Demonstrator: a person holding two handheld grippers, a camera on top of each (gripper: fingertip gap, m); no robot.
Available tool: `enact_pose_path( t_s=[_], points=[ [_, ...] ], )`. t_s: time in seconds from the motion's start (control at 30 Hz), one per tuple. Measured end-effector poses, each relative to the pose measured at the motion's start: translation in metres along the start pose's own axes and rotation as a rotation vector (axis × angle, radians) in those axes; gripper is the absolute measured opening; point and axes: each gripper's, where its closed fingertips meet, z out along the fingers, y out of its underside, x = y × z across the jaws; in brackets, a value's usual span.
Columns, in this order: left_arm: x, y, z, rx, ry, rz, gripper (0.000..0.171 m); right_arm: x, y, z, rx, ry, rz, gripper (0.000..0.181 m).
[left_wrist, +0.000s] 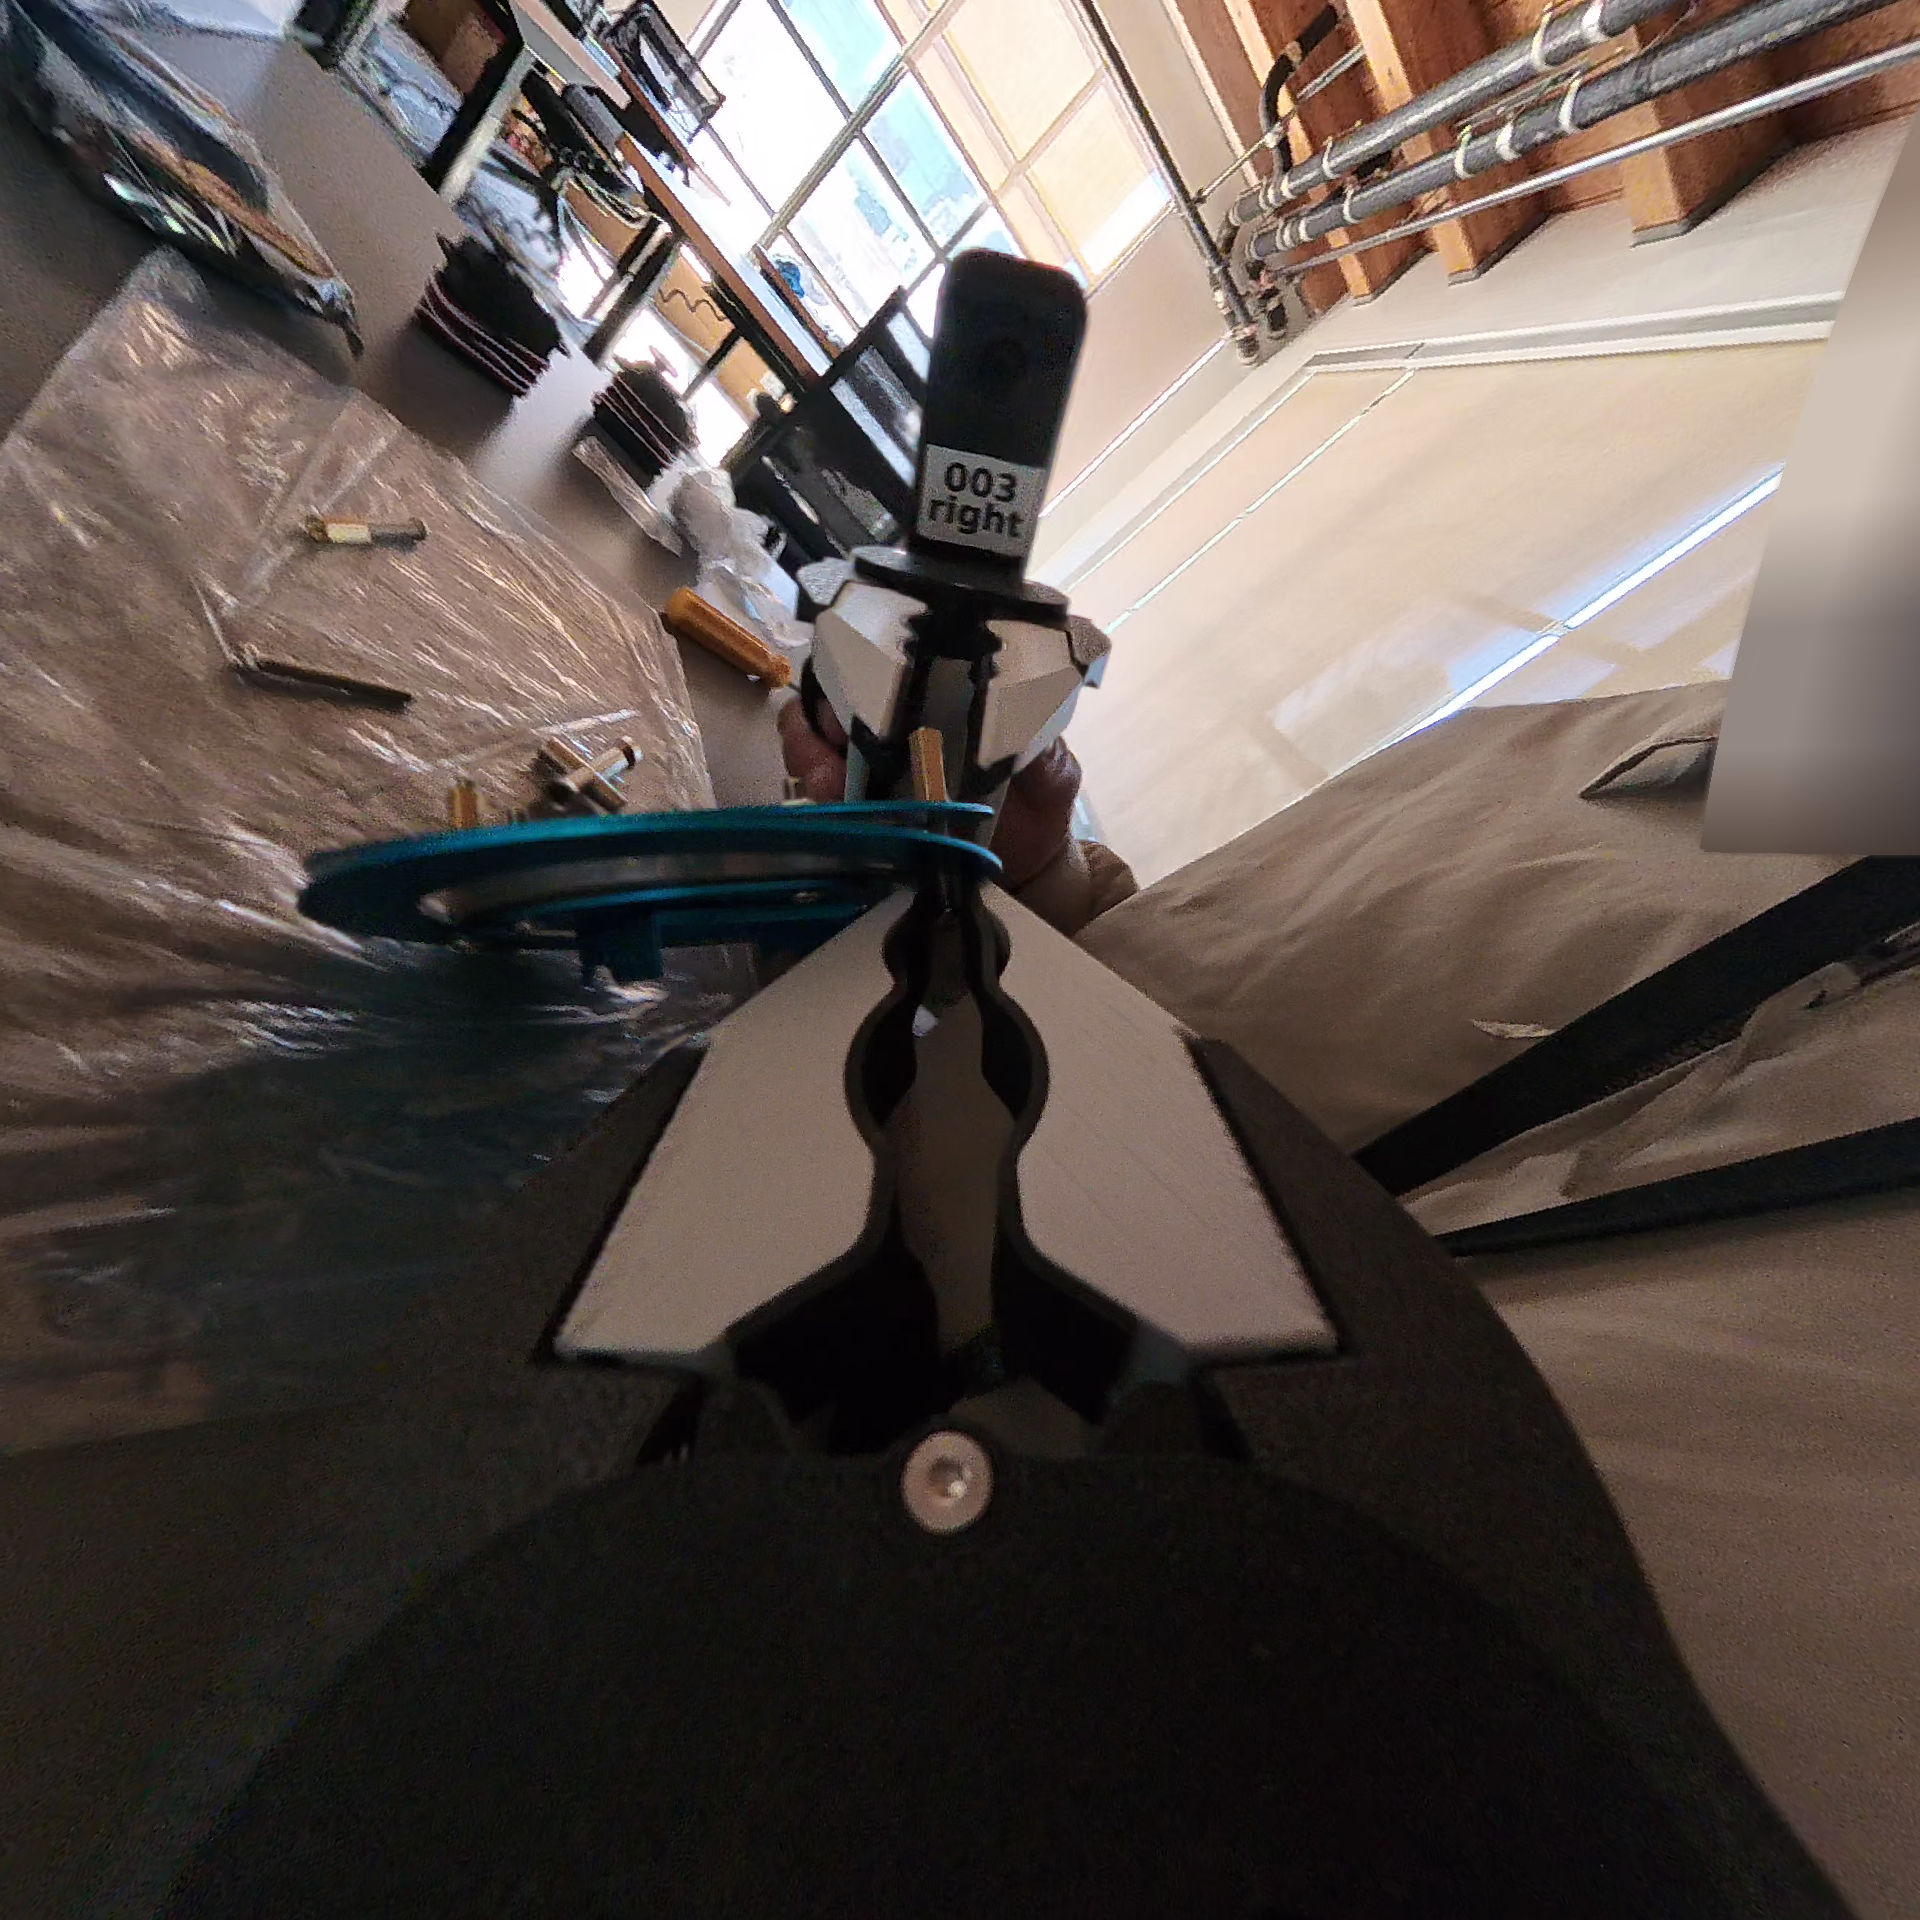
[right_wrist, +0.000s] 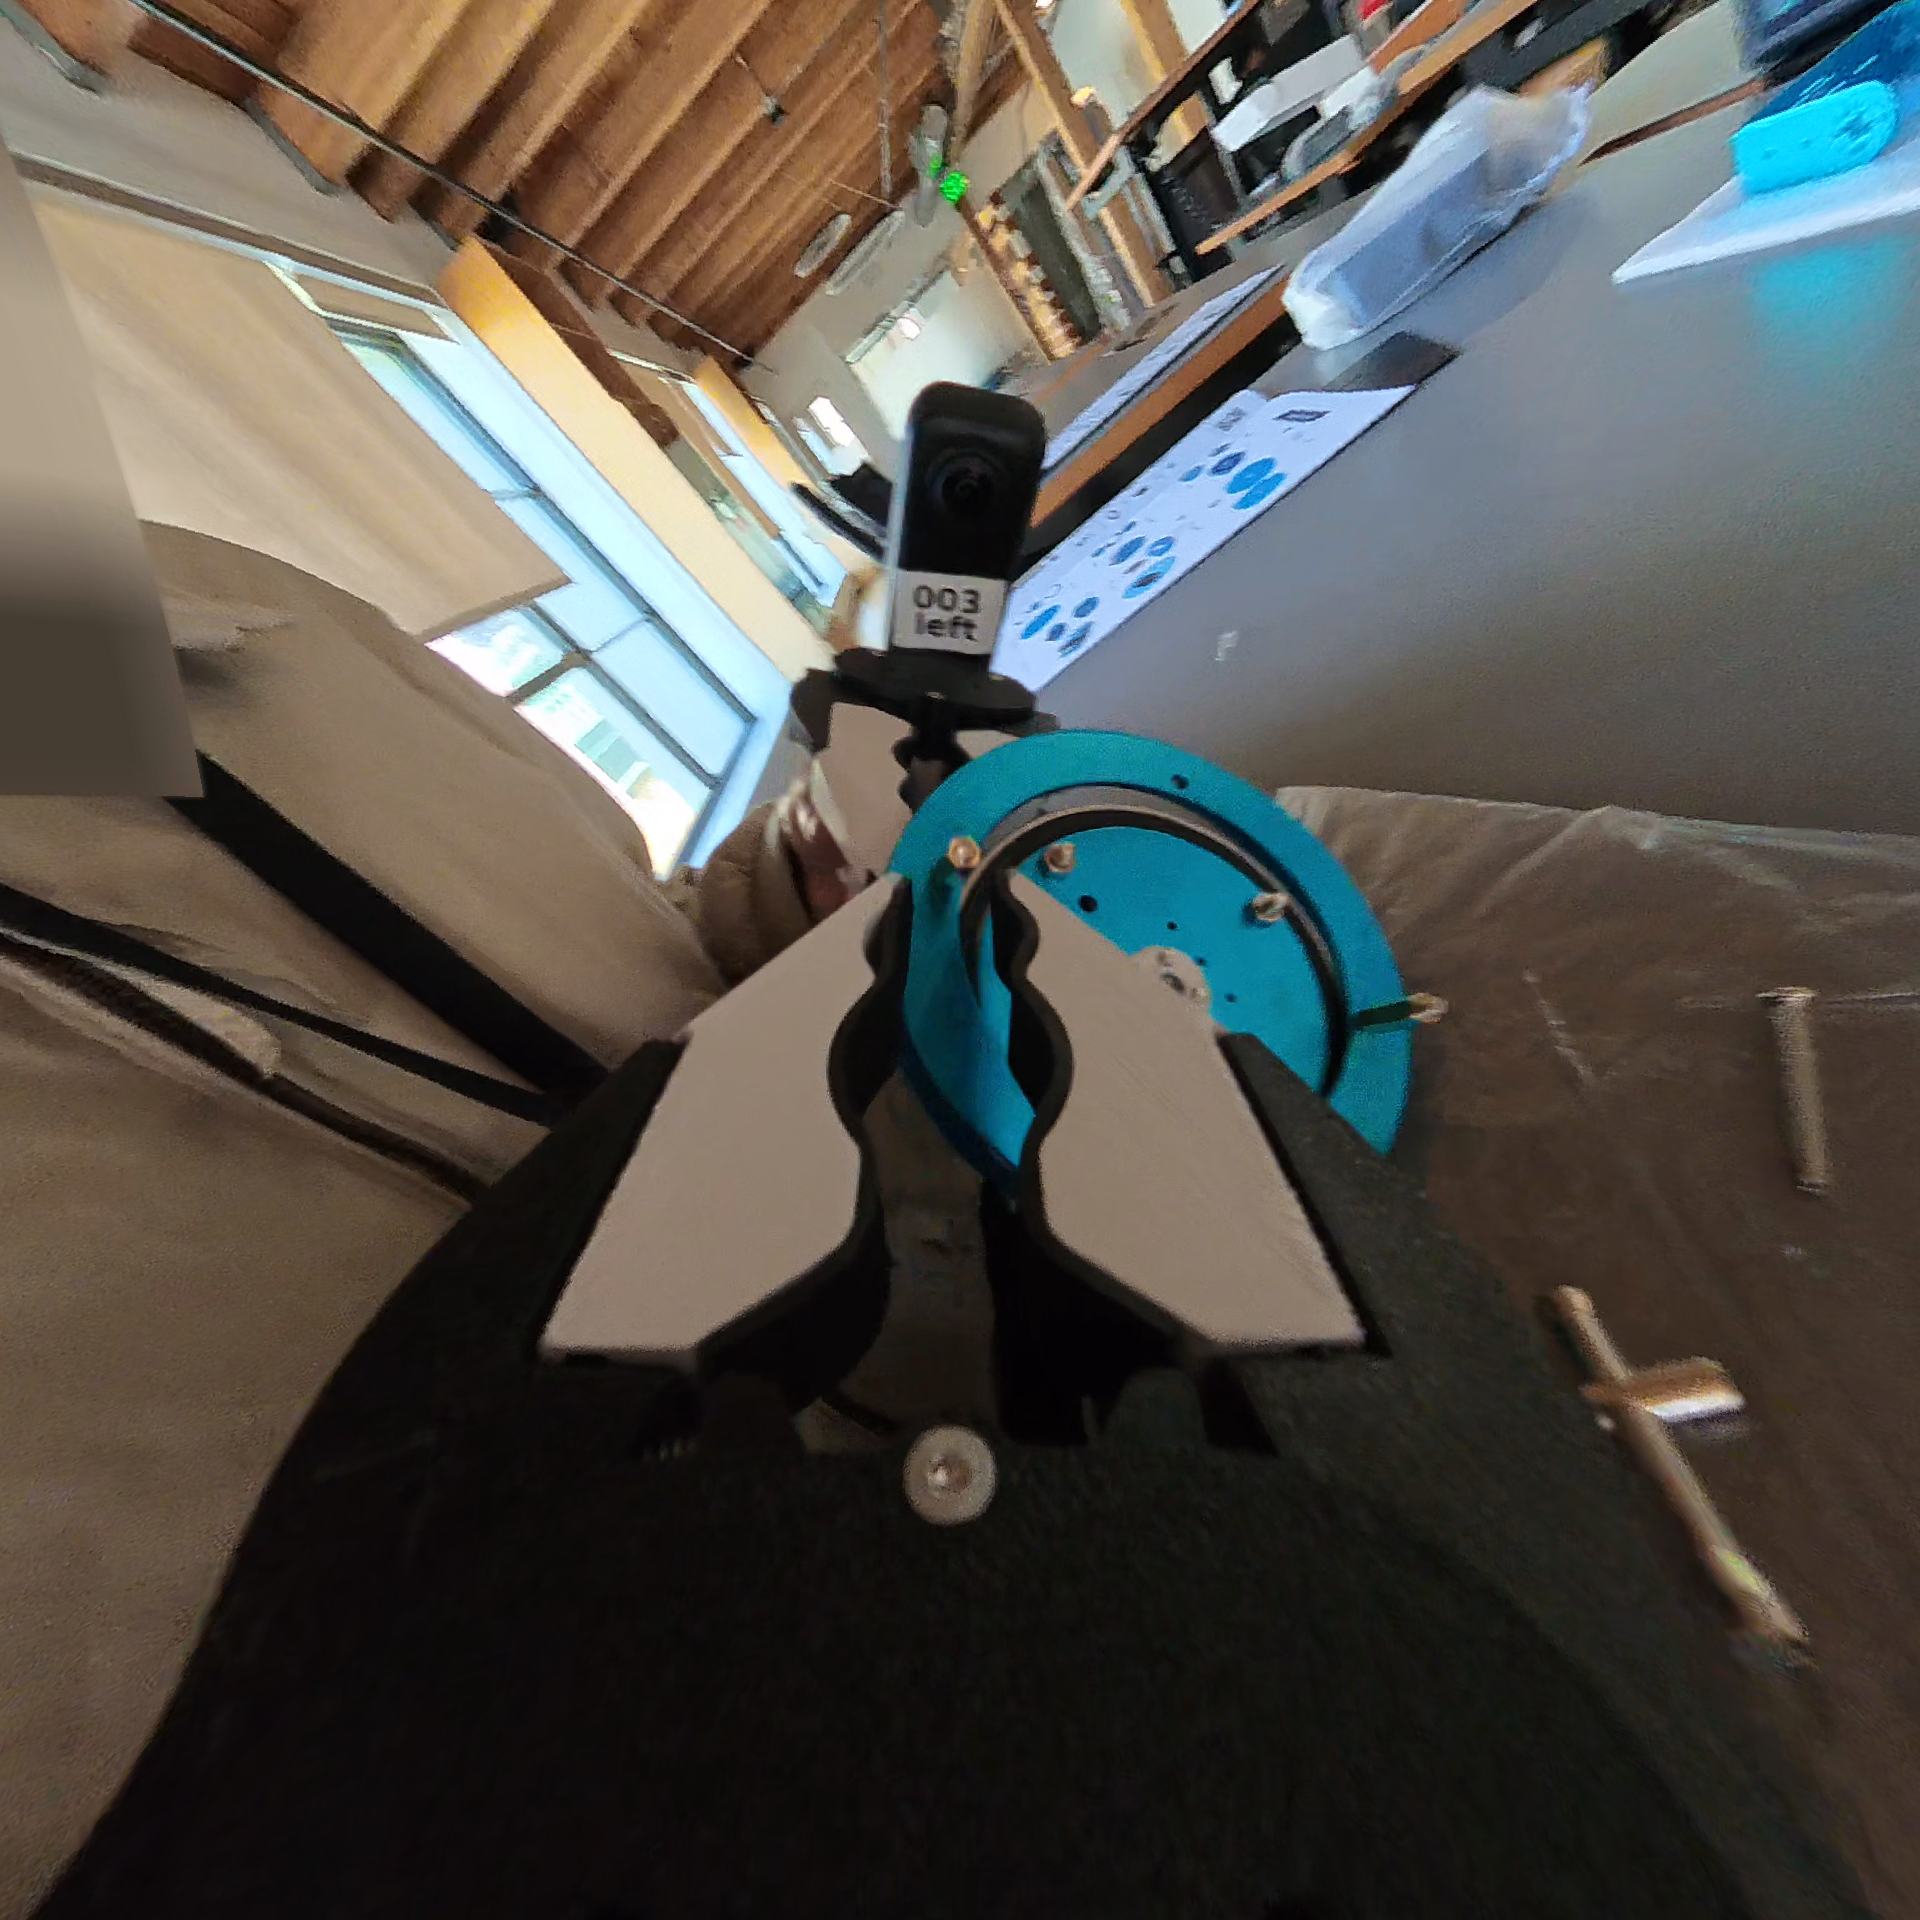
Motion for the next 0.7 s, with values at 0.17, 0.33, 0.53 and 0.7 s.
enact_pose_path(
  t_s=[0.17,0.33,0.53,0.7],
  points=[
    [-0.006,-0.024,-0.009,-0.075,-0.082,0.107,0.003,0.015,-0.009,-0.015,-0.048,0.164,-0.18,0.014],
    [-0.014,-0.034,-0.011,-0.239,-0.033,0.029,0.003,0.029,-0.027,-0.017,-0.219,0.352,-0.703,0.029],
    [-0.022,-0.046,-0.007,-0.28,0.047,-0.176,0.003,0.041,-0.048,-0.004,-0.329,0.711,-1.632,0.023],
    [-0.027,-0.052,-0.01,-0.258,0.084,-0.274,0.003,0.049,-0.044,0.007,-0.305,0.774,-1.965,0.012]
  ],
)
